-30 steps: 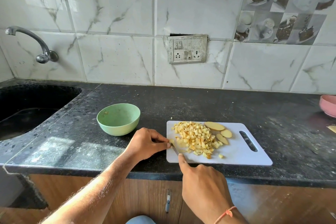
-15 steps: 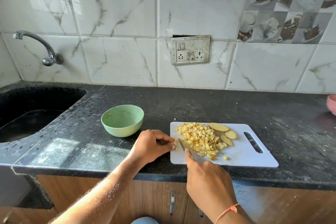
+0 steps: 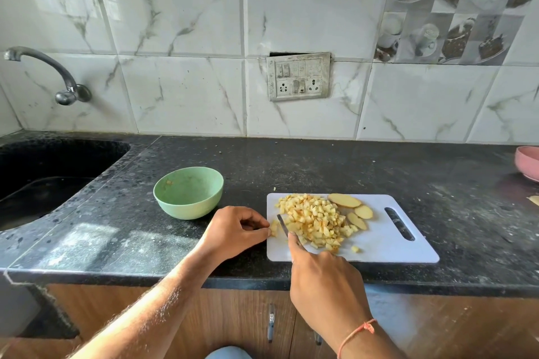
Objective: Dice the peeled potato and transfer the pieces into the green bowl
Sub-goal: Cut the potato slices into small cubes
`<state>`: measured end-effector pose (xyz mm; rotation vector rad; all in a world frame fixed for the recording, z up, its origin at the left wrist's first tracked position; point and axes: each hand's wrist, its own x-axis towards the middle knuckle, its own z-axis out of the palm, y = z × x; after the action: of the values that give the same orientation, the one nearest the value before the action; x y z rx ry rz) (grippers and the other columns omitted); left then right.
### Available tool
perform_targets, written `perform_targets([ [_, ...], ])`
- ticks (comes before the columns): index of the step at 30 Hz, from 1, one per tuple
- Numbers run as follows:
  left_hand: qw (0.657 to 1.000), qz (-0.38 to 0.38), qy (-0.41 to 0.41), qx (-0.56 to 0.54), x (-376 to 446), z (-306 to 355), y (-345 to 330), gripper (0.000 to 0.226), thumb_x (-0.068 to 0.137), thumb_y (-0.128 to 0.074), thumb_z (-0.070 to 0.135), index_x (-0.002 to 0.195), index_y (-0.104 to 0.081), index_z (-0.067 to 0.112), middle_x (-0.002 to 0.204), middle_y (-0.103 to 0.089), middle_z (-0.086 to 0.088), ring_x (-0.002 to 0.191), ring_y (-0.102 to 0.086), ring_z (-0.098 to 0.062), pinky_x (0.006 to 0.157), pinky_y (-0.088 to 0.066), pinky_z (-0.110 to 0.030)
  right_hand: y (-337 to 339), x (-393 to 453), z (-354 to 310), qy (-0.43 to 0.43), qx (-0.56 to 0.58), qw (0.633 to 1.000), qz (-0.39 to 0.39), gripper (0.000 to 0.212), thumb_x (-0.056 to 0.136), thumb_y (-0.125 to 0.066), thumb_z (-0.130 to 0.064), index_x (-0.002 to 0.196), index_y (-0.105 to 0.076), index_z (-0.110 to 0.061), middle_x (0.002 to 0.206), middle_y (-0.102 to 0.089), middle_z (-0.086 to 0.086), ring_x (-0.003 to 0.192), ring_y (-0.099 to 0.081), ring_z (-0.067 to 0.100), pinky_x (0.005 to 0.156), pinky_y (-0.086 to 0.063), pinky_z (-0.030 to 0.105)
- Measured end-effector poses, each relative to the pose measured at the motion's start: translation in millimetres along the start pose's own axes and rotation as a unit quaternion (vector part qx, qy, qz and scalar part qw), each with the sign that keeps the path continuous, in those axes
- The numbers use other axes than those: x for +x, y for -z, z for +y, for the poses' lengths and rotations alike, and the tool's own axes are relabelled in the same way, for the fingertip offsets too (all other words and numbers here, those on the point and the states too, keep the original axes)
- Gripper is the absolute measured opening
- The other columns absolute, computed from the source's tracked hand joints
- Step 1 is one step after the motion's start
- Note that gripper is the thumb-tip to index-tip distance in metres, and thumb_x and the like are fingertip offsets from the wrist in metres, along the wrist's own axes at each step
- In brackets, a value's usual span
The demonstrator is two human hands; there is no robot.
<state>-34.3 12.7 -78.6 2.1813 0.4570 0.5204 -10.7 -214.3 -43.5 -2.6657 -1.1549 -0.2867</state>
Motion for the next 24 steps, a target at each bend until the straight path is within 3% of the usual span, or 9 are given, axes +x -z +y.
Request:
perform_targets([
  [4,1.000,-0.004,0.002,0.003,0.2,0.7,-0.3,0.009,0.080,-0.091,0.032,0.085,-0.084,0.033,0.081,-0.078,0.022,0.075,-0.074,0.000,0.072,-0.059,-0.019,-1.3,2.4,-10.0,0.008,-0.003,1.000,-0.020,0.065,0.104,-0.037,-0.022,0.164,-0.015,-0.028,0.085,-0.066,0.000,0.074,-0.061,0.020,0.061,-0.047,0.035],
  [7,1.000,-0.004,0.011,-0.004,1.2,-0.1,0.1,0.009,0.080,-0.092,0.033,0.085,-0.084,0.033,0.082,-0.078,0.022,0.076,-0.074,0.000,0.073,-0.058,-0.017,-3.6,5.6,-14.7,0.013,-0.010,1.000,-0.025,0.066,0.102,-0.038,-0.019,0.164,-0.015,-0.027,0.091,-0.070,0.003,0.084,-0.067,0.024,0.063,-0.044,0.035],
  [13,1.000,-0.012,0.015,-0.015,2.1,-0.8,1.3,0.008,0.081,-0.092,0.032,0.085,-0.085,0.032,0.083,-0.078,0.021,0.077,-0.074,0.001,0.074,-0.058,-0.017,-5.0,12.0,-20.3,0.018,-0.042,0.998,-0.046,0.067,0.101,-0.039,-0.014,0.164,-0.019,-0.022,0.105,-0.071,0.008,0.094,-0.068,0.030,0.073,-0.052,0.037],
  [17,1.000,-0.013,0.018,-0.021,3.5,-2.5,0.8,0.009,0.080,-0.093,0.032,0.084,-0.085,0.032,0.084,-0.079,0.020,0.078,-0.075,0.000,0.078,-0.060,-0.021,-12.5,21.7,-27.1,0.014,-0.061,0.996,-0.059,0.071,0.097,-0.040,-0.005,0.163,-0.021,-0.019,0.098,-0.071,0.009,0.090,-0.068,0.030,0.068,-0.047,0.036],
  [24,1.000,-0.011,0.017,-0.021,1.9,-3.2,-0.2,0.009,0.082,-0.091,0.027,0.085,-0.086,0.032,0.084,-0.078,0.022,0.079,-0.074,0.003,0.075,-0.054,-0.014,-6.5,10.6,-21.2,0.034,-0.047,0.995,-0.083,0.069,0.100,-0.040,-0.009,0.164,-0.017,-0.019,0.107,-0.072,0.011,0.099,-0.069,0.031,0.079,-0.053,0.038],
])
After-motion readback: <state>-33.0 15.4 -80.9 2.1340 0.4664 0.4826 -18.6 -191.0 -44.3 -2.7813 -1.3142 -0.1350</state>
